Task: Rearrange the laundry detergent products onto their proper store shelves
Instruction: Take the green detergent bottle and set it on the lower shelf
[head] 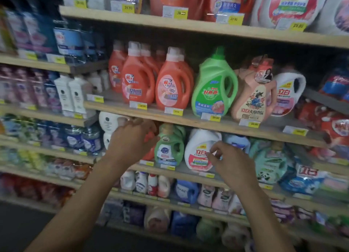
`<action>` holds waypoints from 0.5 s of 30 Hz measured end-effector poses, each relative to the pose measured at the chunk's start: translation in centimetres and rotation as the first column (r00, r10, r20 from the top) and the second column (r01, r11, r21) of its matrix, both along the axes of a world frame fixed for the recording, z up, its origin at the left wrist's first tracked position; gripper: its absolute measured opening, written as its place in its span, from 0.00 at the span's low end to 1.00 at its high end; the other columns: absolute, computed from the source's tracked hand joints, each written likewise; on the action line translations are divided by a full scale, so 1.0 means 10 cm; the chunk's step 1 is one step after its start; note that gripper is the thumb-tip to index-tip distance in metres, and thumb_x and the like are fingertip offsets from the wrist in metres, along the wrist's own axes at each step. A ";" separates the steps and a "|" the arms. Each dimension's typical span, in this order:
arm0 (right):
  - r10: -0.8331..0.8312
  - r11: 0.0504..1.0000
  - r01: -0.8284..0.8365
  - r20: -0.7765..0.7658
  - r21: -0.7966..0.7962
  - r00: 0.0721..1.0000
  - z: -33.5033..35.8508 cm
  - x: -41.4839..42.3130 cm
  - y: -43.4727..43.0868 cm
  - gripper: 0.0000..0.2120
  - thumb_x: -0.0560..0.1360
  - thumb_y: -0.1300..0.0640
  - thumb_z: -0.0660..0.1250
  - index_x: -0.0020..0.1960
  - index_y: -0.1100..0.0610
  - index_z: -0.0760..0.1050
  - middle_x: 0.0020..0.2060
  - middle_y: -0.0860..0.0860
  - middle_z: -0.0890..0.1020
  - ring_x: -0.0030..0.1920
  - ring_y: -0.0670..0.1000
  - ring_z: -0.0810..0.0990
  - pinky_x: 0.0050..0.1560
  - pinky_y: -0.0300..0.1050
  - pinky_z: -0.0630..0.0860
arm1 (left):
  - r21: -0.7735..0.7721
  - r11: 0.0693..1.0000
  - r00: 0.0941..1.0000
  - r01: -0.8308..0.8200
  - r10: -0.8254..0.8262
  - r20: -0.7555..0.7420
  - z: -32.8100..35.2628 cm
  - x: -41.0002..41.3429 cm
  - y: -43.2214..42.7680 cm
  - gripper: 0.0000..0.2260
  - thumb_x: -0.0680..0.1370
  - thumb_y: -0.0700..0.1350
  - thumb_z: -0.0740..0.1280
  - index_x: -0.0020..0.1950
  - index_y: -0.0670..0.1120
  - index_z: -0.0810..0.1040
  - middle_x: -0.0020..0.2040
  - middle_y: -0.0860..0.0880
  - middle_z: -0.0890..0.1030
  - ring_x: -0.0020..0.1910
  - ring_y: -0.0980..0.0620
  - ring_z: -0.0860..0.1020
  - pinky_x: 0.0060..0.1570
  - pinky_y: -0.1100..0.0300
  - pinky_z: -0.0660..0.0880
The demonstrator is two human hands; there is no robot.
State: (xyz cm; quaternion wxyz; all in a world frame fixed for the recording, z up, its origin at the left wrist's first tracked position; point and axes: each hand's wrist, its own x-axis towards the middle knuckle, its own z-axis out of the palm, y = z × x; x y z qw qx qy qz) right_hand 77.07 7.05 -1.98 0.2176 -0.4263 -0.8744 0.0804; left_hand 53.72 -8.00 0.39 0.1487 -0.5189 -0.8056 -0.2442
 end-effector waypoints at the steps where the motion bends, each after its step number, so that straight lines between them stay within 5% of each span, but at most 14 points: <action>1: 0.004 1.000 -0.004 -0.018 0.005 1.000 -0.04 0.03 -0.03 0.08 0.80 0.40 0.66 0.52 0.43 0.78 0.49 0.41 0.84 0.53 0.51 0.83 0.47 0.47 0.78 | -0.013 1.000 1.000 -0.008 0.008 -0.010 -0.01 0.04 -0.06 0.14 0.78 0.59 0.67 0.59 0.53 0.77 0.54 0.51 0.81 0.57 0.43 0.77 0.48 0.48 0.78; 5: 0.004 0.975 -0.062 -0.266 -0.211 0.964 -0.23 0.10 -0.14 0.05 0.79 0.43 0.70 0.45 0.41 0.78 0.41 0.38 0.82 0.47 0.49 0.83 0.47 0.50 0.79 | 0.022 0.999 0.993 0.027 -0.029 0.115 -0.09 0.07 -0.35 0.11 0.79 0.58 0.68 0.56 0.54 0.77 0.51 0.55 0.80 0.52 0.49 0.79 0.45 0.51 0.78; 9: -0.094 0.908 -0.155 -0.549 -0.390 0.831 -0.47 0.10 -0.34 0.06 0.78 0.56 0.75 0.44 0.47 0.82 0.44 0.45 0.86 0.47 0.47 0.84 0.54 0.53 0.81 | 0.125 0.992 0.946 -0.003 -0.038 0.323 -0.22 -0.12 -0.75 0.07 0.77 0.58 0.70 0.51 0.57 0.77 0.46 0.59 0.80 0.47 0.58 0.79 0.41 0.59 0.75; 15: -0.147 0.920 -0.072 -0.509 -0.386 0.848 -0.53 -0.20 -0.53 0.08 0.78 0.58 0.74 0.44 0.47 0.81 0.44 0.45 0.87 0.49 0.53 0.84 0.53 0.54 0.79 | 0.036 0.998 0.945 0.044 -0.053 0.324 -0.34 -0.54 -0.99 0.06 0.77 0.58 0.70 0.49 0.61 0.74 0.47 0.60 0.78 0.48 0.57 0.80 0.45 0.55 0.77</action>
